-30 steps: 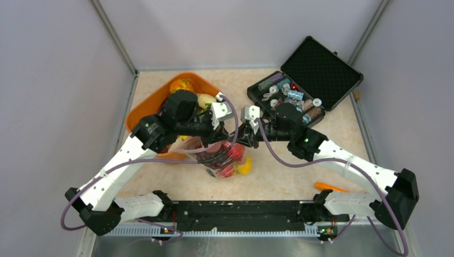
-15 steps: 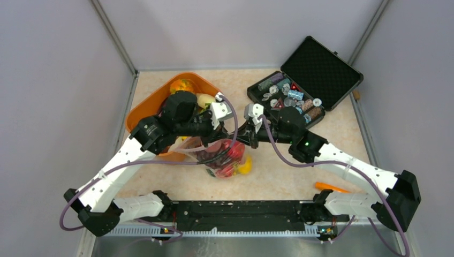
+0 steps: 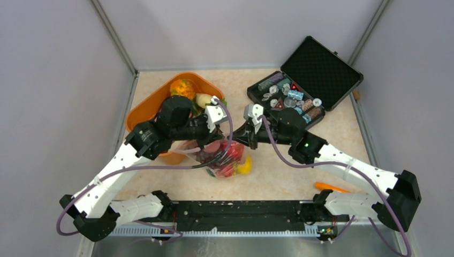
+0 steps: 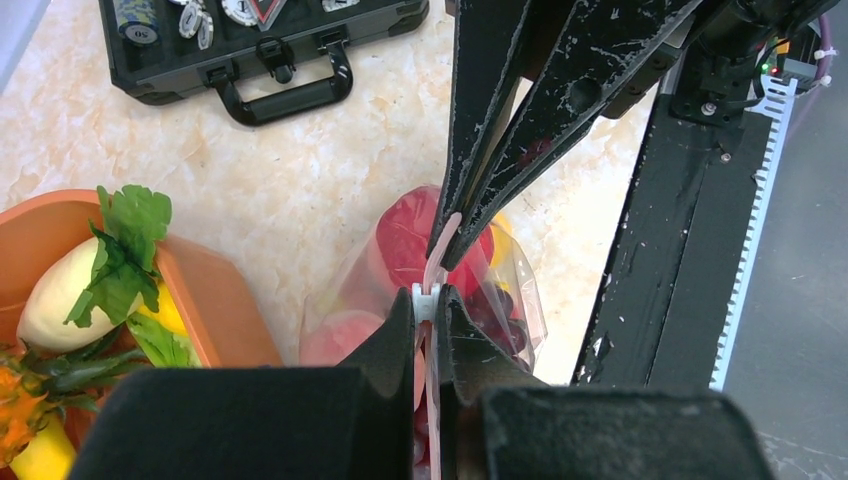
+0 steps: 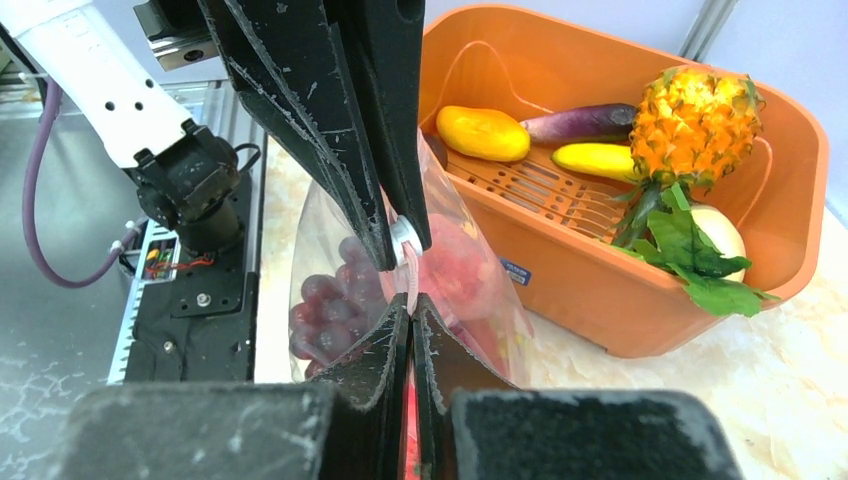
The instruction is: Place the food in the zip-top bag and seal the zipper
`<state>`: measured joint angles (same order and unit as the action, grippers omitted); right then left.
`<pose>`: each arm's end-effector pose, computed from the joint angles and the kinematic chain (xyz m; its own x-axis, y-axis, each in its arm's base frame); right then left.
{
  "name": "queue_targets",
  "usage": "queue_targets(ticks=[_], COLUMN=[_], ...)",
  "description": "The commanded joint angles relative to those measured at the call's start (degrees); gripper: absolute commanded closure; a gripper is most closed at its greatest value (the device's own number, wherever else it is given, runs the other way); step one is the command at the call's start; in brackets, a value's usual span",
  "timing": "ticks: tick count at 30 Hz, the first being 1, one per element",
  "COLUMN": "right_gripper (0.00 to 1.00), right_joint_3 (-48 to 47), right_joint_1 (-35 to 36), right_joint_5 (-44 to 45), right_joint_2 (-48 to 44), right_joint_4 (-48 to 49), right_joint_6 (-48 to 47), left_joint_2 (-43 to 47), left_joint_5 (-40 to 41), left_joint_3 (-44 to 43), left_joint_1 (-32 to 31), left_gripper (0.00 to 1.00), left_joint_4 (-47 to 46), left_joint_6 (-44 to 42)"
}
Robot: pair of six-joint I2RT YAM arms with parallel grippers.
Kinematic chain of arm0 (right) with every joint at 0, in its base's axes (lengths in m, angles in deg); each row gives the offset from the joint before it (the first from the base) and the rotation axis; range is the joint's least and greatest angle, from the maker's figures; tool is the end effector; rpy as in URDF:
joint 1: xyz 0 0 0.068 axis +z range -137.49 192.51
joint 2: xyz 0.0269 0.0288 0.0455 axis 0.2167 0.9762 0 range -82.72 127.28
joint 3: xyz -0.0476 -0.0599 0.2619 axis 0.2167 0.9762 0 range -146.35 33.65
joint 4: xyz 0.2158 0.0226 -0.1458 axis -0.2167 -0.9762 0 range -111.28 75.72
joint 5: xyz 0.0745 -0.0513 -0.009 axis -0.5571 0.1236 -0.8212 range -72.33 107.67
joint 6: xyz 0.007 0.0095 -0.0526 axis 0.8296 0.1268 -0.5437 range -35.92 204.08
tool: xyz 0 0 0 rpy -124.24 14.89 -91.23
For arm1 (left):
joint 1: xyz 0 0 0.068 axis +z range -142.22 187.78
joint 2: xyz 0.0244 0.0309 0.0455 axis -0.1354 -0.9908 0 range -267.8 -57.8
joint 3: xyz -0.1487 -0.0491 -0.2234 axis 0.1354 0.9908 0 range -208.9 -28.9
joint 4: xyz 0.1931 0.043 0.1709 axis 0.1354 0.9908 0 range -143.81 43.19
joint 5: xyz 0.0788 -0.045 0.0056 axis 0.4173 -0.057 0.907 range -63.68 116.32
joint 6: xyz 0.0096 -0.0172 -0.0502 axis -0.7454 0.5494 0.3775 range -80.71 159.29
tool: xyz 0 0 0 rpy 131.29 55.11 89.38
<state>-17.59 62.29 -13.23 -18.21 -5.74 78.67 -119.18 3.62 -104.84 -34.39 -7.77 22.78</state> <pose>0.1557 0.2124 0.3453 0.0399 -0.0782 -0.9961 -0.9863 0.1566 -0.0518 0.1439 -0.1489 0.4091 -0.1258 0.4676 -0.8750 0.9376 0.3441 0.0491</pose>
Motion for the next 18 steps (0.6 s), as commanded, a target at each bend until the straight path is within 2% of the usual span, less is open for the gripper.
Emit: queue_targets(ticks=[1,2,3,4,5,7,11,18], right_gripper=[1.0,0.95,0.79,0.68,0.61,0.55,0.53,0.63], right_joint_3=[-2.2,-2.7,-3.6,-4.3,-5.1,-5.9,-7.6,-9.8], right_joint_1=[0.6,0.6,0.6,0.6,0.6,0.7,0.6,0.6], right_joint_5=[-0.1,-1.1,-1.7,-2.1,-2.7,-2.8,-4.0,-4.9], right_joint_2=[-2.2,-2.0,-1.5,-1.0,-0.4,0.4,1.7,3.2], right_joint_4=[1.6,0.9,-0.5,-1.8,-3.0,-4.2,-5.9,-12.2], right_joint_6=[-1.0,-1.4,-2.3,-2.7,-3.8,-4.9,-6.8,-10.2], left_joint_2=[0.0,-0.2,-0.4,-0.8,-1.2,-2.0,-3.4,-3.4], left_joint_5=[0.6,-0.5,-1.7,-2.9,-4.2,-6.2,-7.5,-6.9], left_joint_3=[-0.1,-0.3,-0.5,-1.0,-1.6,-2.8,-4.7,-5.2], left_joint_1=[0.2,0.2,0.2,0.2,0.2,0.2,0.2,0.1], left_gripper=[1.0,1.0,1.0,1.0,1.0,1.0,1.0,1.0], left_joint_4=[1.4,1.2,0.8,0.7,0.8,0.9,1.7,2.0], left_joint_6=[-0.9,-0.8,-0.7,-0.6,-0.5,-0.4,-0.4,-0.5])
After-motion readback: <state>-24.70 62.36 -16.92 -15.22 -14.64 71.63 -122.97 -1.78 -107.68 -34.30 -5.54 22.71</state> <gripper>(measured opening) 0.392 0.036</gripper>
